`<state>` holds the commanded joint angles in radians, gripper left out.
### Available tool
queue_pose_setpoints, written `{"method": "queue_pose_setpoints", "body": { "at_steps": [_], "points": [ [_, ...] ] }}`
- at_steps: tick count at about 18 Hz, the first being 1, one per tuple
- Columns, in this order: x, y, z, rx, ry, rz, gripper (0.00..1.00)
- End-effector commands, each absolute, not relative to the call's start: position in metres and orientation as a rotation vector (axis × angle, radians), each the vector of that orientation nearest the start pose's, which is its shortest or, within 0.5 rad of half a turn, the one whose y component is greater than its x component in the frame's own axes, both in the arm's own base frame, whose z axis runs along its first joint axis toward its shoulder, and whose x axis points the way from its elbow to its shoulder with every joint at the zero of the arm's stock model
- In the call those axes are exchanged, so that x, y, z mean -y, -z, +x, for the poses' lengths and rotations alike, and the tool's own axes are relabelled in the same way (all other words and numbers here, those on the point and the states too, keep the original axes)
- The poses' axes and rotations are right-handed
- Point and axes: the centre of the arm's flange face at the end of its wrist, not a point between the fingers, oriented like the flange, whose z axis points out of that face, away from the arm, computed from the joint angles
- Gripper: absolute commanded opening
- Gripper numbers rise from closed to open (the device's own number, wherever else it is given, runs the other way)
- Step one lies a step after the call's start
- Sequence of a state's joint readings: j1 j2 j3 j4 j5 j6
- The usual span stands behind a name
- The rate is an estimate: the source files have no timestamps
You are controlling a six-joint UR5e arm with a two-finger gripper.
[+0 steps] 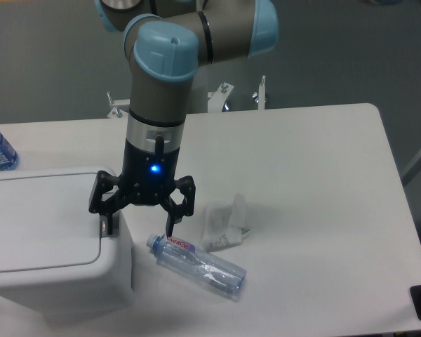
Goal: Open the trash can
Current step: 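Push the lid edge with the gripper to swing the lid open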
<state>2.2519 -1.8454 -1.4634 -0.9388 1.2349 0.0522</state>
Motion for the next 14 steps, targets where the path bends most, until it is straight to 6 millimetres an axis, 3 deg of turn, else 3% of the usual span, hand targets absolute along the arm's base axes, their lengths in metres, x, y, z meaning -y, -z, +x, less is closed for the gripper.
{"method": "queue_pose_setpoints", "body": {
  "at_steps": [4, 8, 11, 14],
  "points": [
    [-0.597, -0.468, -0.270, 0.702, 0.190, -2.489, 1.00],
    [-0.596, -0.489, -0.270, 0.688, 0.171, -2.459, 1.00],
    [-0.581, -0.517, -0.285, 0.705, 0.133, -2.407, 1.00],
    [-0.562, -0.527, -0.310, 0.743, 0.088, -2.381, 1.00]
  ]
}}
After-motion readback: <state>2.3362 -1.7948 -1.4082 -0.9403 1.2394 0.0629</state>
